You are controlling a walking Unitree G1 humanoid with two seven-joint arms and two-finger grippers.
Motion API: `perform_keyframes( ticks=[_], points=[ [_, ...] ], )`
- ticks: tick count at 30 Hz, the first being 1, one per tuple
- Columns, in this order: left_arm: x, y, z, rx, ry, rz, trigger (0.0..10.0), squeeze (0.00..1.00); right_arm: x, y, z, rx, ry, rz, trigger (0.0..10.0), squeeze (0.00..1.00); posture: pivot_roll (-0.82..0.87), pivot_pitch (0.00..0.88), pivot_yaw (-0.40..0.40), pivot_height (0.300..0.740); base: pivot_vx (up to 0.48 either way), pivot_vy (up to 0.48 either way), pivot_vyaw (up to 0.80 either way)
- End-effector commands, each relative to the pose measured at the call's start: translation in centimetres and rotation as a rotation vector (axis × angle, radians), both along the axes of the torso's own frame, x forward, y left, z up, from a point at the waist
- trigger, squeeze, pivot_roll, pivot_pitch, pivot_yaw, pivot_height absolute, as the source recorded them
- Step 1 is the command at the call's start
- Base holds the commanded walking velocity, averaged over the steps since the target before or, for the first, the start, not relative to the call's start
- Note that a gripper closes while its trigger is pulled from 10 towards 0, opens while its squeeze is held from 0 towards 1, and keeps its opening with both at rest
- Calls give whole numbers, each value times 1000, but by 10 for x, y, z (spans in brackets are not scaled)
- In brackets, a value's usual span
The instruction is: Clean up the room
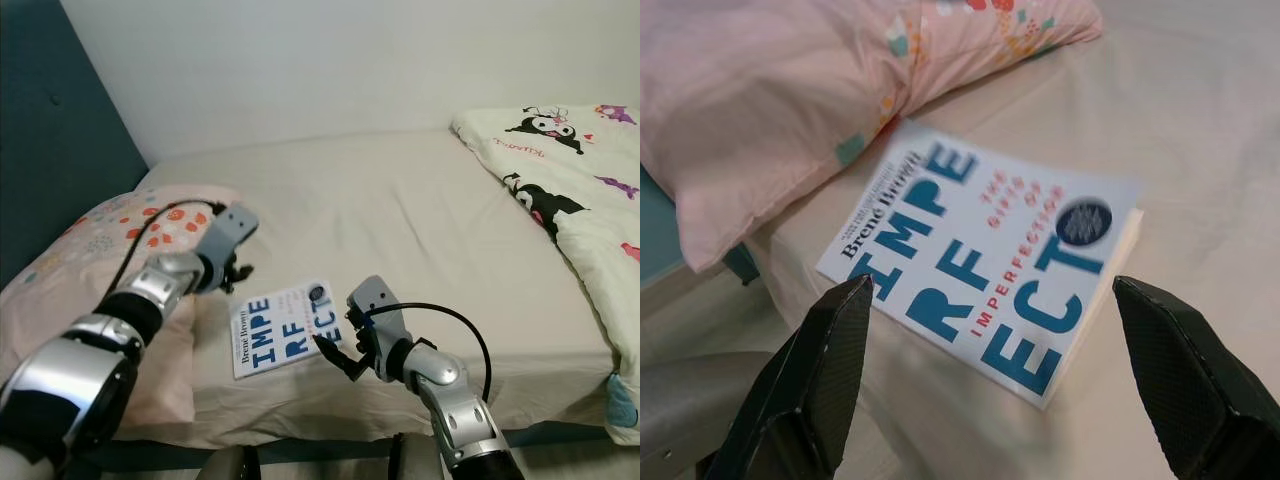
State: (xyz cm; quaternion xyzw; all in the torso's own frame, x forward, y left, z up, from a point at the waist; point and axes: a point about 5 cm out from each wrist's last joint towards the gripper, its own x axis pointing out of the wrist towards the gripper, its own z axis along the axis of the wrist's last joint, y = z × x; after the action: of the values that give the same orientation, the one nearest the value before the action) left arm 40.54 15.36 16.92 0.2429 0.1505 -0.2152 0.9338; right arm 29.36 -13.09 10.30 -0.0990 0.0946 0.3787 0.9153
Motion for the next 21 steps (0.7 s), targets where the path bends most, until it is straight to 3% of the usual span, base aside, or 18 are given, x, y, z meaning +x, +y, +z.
perform_keyframes(
  ticks=[1, 5, 7, 8, 10, 12, 14, 15, 17, 19, 20, 21],
  points=[
    [0, 12, 2, 9, -13, 36, 10000, 0, 0, 3, -2, 8, 5, 4, 10000, 0, 33, 100, 52, 590, 0, 0, 0],
    [2, 14, 8, -13, -36, 53, 10000, 0, 1, 4, -1, 8, 0, 3, 10000, 0, 29, 96, 53, 590, 0, 0, 0],
    [2, 14, 13, -177, -61, 45, 10000, 0, 4, 4, -1, 7, -24, -59, 10000, 0, 16, 80, 58, 590, 0, 0, 0],
    [2, 14, 13, -177, -61, 45, 10000, 0, 4, 4, -1, 7, -24, -59, 10000, 0, 16, 80, 58, 590, 0, 0, 0],
    [-1, 20, 10, -357, -63, 93, 10000, 0, 9, 4, -2, 31, -45, -172, 10000, 0, 14, 74, 55, 590, 0, 0, 0],
    [-6, 26, 2, -406, -83, 131, 10000, 0, 11, 4, -3, 60, -39, -233, 10000, 0, 12, 62, 49, 590, 0, 0, 0],
    [-6, 26, 2, -406, -83, 131, 10000, 0, 11, 4, -3, 60, -39, -233, 10000, 0, 12, 62, 49, 590, 0, 0, 0],
    [-22, 43, -18, -456, -147, 279, 10000, 0, 9, 4, -11, 82, 0, -337, 10000, 0, 7, 48, 37, 590, 0, 0, 0],
    [-22, 43, -18, -456, -147, 279, 10000, 0, 9, 4, -11, 82, 0, -337, 10000, 0, 7, 48, 37, 590, 0, 0, 0],
    [-38, 56, -33, -444, -189, 397, 10000, 0, 5, 4, -19, 78, 34, -379, 10000, 0, 6, 44, 34, 590, 0, 0, 0],
    [-38, 56, -33, -444, -189, 397, 10000, 0, 5, 4, -19, 78, 34, -379, 10000, 0, 6, 44, 34, 590, 0, 0, 0],
    [-50, 59, -41, -441, -210, 449, 10000, 0, 2, 5, -24, 64, 51, -373, 10000, 0, -2, 40, 33, 590, 0, 0, 0]
  ],
)
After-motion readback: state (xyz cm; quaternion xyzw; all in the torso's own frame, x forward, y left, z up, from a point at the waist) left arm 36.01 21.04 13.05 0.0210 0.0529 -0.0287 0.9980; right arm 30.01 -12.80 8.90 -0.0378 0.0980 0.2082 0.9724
